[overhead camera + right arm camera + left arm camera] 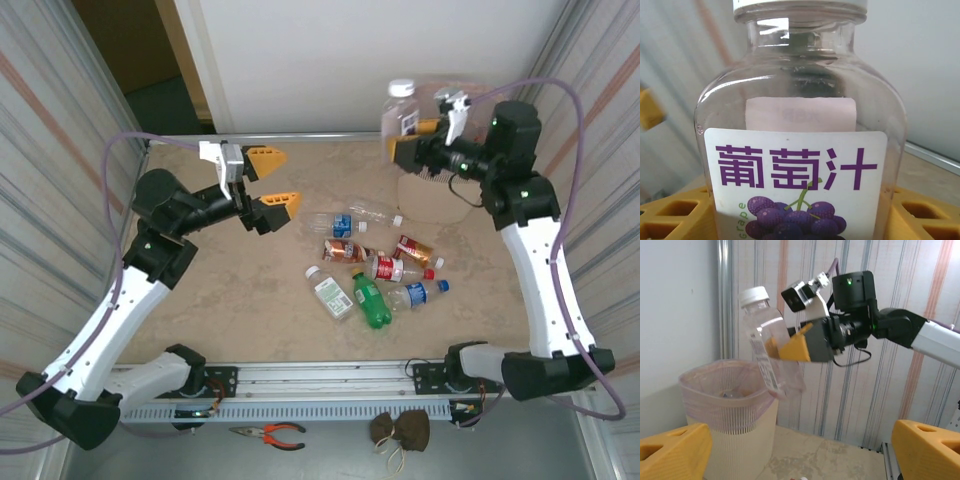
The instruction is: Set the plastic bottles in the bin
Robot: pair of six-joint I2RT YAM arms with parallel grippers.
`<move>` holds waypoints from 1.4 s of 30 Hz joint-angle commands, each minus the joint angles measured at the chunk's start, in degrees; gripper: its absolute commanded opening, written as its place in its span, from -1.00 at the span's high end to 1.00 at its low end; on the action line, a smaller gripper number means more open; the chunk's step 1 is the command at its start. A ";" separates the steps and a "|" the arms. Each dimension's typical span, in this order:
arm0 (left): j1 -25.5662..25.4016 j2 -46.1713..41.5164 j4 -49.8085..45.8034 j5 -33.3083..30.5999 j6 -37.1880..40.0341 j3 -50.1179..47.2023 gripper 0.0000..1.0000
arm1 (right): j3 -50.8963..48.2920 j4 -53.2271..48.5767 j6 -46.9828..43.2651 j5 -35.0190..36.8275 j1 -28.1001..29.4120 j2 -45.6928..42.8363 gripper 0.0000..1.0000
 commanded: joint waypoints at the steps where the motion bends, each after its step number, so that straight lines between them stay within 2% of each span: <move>1: 0.35 -0.14 0.96 -0.97 0.11 -0.33 -0.86 | 4.29 -3.20 5.24 4.89 -5.03 4.37 0.00; 5: 0.40 0.05 1.00 -0.97 0.29 -0.66 -0.86 | 9.46 -5.45 7.19 7.20 -9.79 11.12 0.03; 10: 0.47 0.16 0.44 -0.80 0.45 -0.97 -0.86 | 18.58 -9.75 7.64 6.63 -13.47 20.35 0.01; 16: 0.77 -0.15 0.29 -1.28 0.38 -1.67 -0.86 | 27.72 -17.44 6.52 7.36 -14.88 30.75 -0.03; 22: 0.87 -1.02 -0.30 -2.13 0.38 -2.72 -0.86 | 37.39 -30.77 2.05 8.54 -14.39 40.25 -0.07; 30: 0.89 -1.73 -0.07 -3.43 -0.32 -4.53 -0.85 | 38.25 -40.85 -2.80 11.47 -12.26 45.58 -0.19; 42: 0.92 -1.71 -0.08 -3.97 -1.01 -5.51 -0.85 | 38.21 -46.96 -5.33 14.92 -11.82 51.51 -0.34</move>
